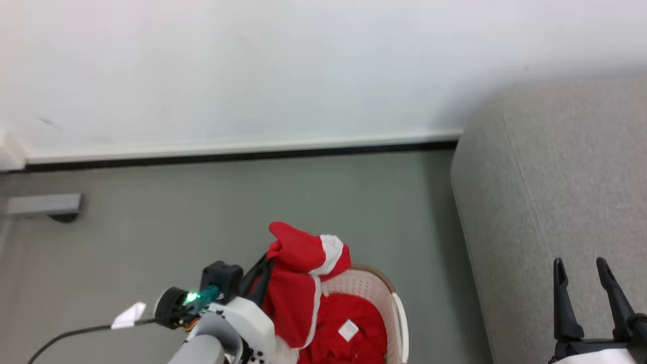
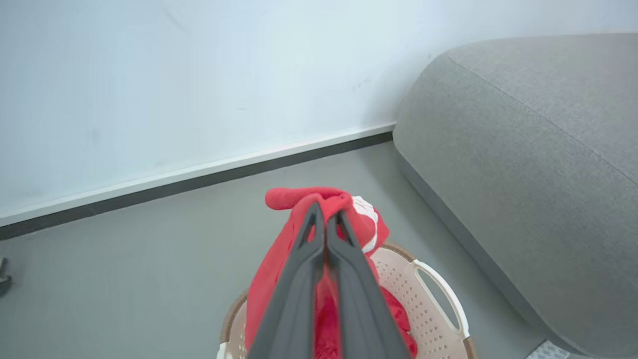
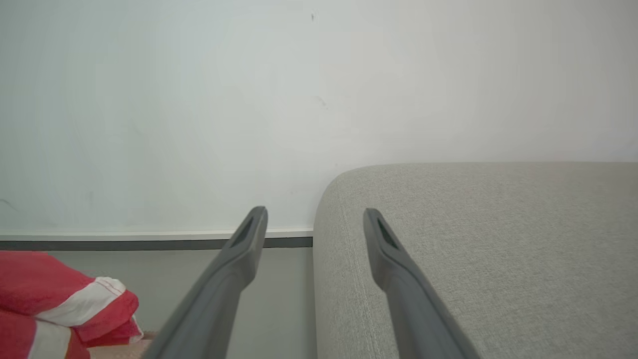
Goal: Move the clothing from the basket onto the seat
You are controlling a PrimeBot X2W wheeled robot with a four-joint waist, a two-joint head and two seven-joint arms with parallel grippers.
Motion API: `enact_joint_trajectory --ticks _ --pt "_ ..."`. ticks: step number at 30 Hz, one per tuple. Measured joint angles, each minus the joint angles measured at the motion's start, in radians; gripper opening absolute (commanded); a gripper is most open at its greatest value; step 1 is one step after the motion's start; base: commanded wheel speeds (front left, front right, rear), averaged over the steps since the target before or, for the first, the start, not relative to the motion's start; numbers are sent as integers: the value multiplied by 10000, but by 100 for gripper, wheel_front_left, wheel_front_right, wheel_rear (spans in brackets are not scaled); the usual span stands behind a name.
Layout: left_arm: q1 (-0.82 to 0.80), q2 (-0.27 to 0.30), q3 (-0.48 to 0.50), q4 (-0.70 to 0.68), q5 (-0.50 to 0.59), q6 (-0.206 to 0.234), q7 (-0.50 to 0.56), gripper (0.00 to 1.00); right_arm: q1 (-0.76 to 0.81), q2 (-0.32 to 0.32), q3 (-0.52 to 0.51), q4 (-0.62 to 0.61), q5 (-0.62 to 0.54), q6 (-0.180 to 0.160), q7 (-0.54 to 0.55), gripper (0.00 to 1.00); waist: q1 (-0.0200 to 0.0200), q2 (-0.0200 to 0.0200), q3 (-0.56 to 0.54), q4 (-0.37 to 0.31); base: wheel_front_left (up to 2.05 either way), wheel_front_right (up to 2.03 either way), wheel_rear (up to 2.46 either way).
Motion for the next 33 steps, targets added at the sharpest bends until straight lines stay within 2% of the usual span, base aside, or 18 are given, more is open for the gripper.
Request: enact_joint_trajectory --ticks 6,14,20,33 --pt "833 376 535 -1532 42 460 -2 0 480 -2 -21 161 -261 0 0 100 0 0 -997 375 0 0 0" --pt "1658 811 1089 -2769 117 761 0 0 886 -86 301 295 -468 0 0 100 2 0 -1890 672 0 0 0" --pt "1967 982 1175 -3112 173 779 0 0 1047 -180 414 355 -456 0 0 100 2 0 -2219 688 0 0 0" --pt "1974 1049 1074 -3260 163 788 54 0 1041 -205 625 339 -385 0 0 100 4 0 -2203 644 0 0 0"
